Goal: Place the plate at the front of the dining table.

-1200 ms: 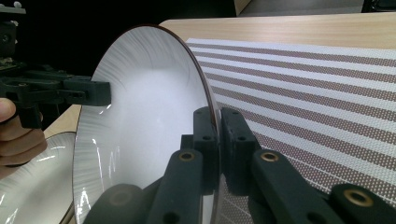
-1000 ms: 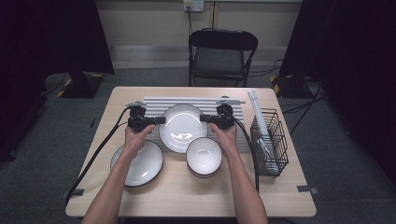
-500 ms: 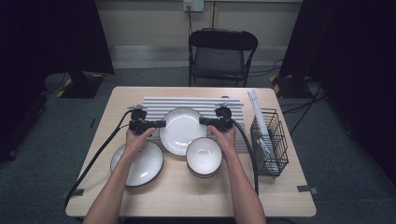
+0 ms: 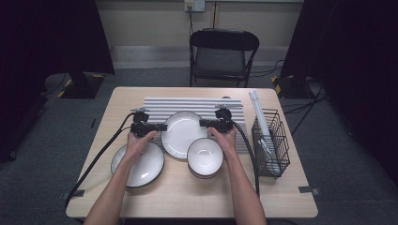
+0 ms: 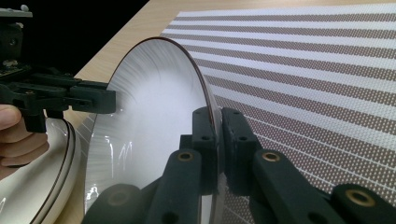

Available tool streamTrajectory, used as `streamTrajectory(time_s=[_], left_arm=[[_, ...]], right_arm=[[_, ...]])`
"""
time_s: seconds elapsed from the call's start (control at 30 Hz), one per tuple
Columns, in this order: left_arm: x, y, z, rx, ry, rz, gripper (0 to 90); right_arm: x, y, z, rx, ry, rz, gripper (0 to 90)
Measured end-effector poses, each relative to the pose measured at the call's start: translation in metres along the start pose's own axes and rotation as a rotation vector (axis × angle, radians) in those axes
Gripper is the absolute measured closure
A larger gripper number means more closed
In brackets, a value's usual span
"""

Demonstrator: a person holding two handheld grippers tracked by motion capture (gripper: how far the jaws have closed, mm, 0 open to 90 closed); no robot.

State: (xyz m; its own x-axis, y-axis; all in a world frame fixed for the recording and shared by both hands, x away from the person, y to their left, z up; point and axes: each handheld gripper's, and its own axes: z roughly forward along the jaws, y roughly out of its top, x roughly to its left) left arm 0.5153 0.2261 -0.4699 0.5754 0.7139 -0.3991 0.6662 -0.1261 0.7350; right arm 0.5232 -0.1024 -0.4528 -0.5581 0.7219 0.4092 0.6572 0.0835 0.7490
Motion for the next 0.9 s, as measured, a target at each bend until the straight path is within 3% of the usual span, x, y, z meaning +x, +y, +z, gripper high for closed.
streamTrajectory(time_s=[0.3,0.67,0.9], left_arm=[[0.001,-0.001,-0.017,-0.050,0.002,0.002,67.8],[0.000,-0.002,-0.044,-0.084,0.020,0.031,65.6],[0.002,-0.001,-0.053,-0.100,0.031,0.039,65.5]], right_arm=[[-0.002,0.001,0.002,-0.009,0.001,0.023,84.6],[-0.011,0.005,0.003,-0.022,-0.008,0.047,84.4],[-0.015,0.012,0.003,-0.038,-0.020,0.071,84.2]])
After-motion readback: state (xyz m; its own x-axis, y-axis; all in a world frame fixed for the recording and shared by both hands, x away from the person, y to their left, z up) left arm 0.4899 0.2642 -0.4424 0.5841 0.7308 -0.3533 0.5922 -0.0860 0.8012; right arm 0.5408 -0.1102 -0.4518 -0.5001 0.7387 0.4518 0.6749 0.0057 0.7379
